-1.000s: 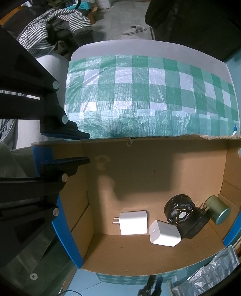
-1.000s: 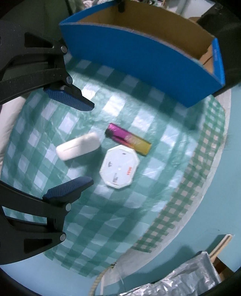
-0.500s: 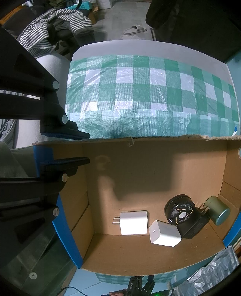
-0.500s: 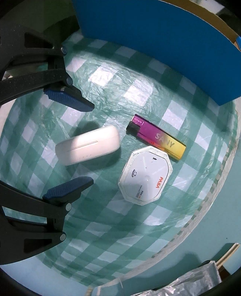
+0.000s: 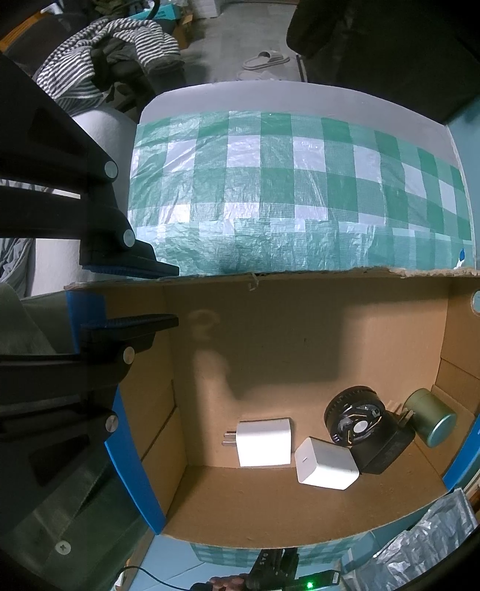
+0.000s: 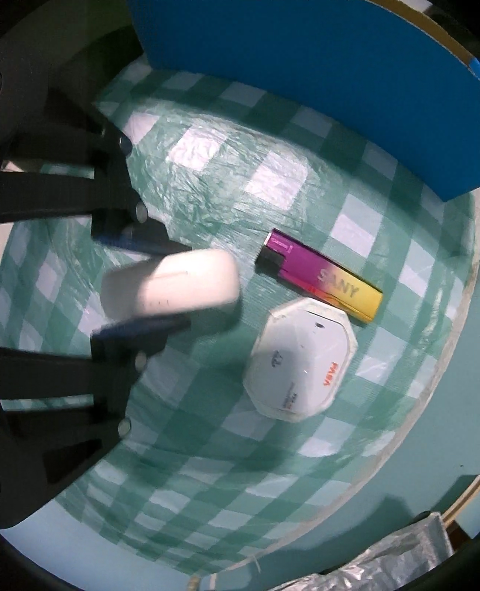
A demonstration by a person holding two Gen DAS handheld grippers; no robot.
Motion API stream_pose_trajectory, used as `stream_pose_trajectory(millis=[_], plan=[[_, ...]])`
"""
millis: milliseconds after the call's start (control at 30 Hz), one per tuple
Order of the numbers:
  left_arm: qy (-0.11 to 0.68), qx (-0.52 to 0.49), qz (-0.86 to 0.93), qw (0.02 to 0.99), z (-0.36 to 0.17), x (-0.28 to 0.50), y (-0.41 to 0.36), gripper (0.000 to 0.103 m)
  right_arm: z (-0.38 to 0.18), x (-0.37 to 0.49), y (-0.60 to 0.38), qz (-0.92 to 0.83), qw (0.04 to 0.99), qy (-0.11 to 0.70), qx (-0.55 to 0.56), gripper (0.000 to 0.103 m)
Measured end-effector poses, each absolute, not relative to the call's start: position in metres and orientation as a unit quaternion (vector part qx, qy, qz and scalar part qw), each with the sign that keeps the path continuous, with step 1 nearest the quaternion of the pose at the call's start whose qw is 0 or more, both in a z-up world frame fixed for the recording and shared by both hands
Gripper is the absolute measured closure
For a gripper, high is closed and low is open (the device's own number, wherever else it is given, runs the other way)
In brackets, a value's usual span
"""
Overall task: Organize rigid objects
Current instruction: 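Grasp the white oval earbud case with the right gripper, then lift the earbud case and carry it over the box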
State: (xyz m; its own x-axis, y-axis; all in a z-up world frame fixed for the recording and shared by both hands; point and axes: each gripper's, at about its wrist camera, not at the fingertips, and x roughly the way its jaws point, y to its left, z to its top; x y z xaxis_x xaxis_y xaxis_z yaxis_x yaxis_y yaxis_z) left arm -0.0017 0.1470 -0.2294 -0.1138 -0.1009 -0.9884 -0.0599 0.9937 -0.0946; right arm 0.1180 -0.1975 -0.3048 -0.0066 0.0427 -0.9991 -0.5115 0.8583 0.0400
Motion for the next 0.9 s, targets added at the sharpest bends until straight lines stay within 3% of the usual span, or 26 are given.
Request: stream_pose_trajectory(millis=[333,900], plan=[[0.746,-0.056,-0.016,0.664,-0.228,-0.001,0.148,0.084,-0.301,0.114,-0.195,0.183,0.678,0.701,-0.123,0.078],[0.745,-0.057,-0.016,0.664,-0.228,-0.001,0.148,0.084,-0.242,0.122,-0.167,0.196,0.688,0.692,-0.099,0.078]])
